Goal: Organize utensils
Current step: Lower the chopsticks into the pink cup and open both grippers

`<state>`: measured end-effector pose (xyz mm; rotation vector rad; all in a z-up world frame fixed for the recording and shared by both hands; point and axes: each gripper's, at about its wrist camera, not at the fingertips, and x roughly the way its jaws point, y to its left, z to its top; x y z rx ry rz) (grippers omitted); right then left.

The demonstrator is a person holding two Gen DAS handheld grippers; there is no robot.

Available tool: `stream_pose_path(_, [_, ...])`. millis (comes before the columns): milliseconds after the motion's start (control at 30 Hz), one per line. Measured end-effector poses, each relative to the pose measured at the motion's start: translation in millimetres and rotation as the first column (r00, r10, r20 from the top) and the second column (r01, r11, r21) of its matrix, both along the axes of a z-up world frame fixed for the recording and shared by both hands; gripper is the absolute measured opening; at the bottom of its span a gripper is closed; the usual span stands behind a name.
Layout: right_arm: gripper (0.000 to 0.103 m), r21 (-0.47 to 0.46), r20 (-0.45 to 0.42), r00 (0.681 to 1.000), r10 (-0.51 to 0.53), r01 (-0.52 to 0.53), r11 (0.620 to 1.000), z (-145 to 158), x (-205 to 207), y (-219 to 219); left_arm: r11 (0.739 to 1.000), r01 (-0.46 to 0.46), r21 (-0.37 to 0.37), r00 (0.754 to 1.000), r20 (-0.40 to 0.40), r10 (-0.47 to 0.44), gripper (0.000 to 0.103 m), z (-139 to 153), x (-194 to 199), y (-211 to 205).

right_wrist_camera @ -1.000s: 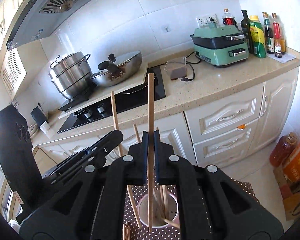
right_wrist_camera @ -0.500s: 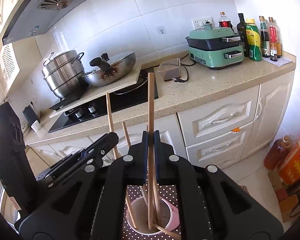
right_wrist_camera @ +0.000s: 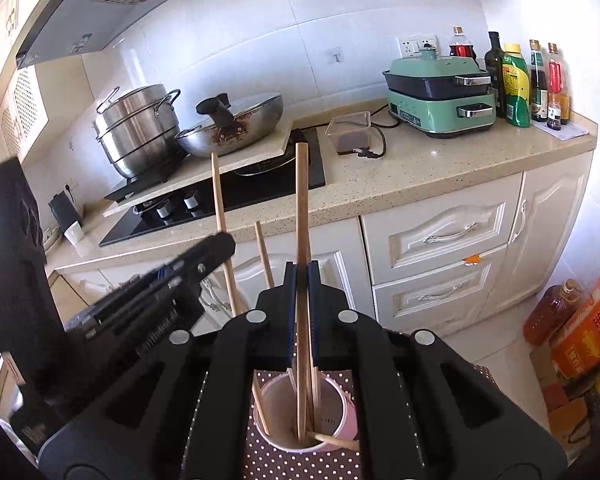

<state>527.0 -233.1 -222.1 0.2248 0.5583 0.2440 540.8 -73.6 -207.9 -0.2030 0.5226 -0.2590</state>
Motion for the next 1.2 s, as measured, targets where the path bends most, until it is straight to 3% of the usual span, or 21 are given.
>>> stream_pose_path(400, [0.006, -0.032, -0.008, 1.000, 0.010, -0.010, 0.999, 0.0, -19.3, 4.4, 0.998, 0.040, 0.057, 0.998, -0.040, -0.038, 0.006, -11.0, -16.2, 0.6])
stream_pose_path(800, [0.006, -0.029, -0.060, 0.998, 0.002, -0.004, 1.000, -8.1, -30.9, 5.1, 0.996, 0.074, 0.050, 0.992, -0.108, -0.068, 0.007, -19.2, -32.0, 9.2])
stream_pose_path(900, [0.006, -0.028, -0.067, 0.998, -0.002, 0.000, 1.000, -9.5, -33.3, 5.6, 0.996, 0.080, 0.034, 0.989, -0.126, -0.075, 0.013, -19.7, -34.3, 12.7])
stream_pose_path(933, [0.006, -0.026, -0.069, 0.998, -0.002, 0.000, 1.000, -9.7, -34.1, 5.9, 0.996, 0.079, 0.036, 0.989, -0.128, -0.074, 0.020, -19.5, -35.0, 13.0])
stream_pose_path(1200, [0.006, -0.027, -0.086, 0.996, -0.012, 0.010, 1.000, -12.5, -38.2, 7.9, 0.995, 0.082, 0.049, 0.987, -0.145, -0.074, 0.023, -18.0, -44.2, 18.1])
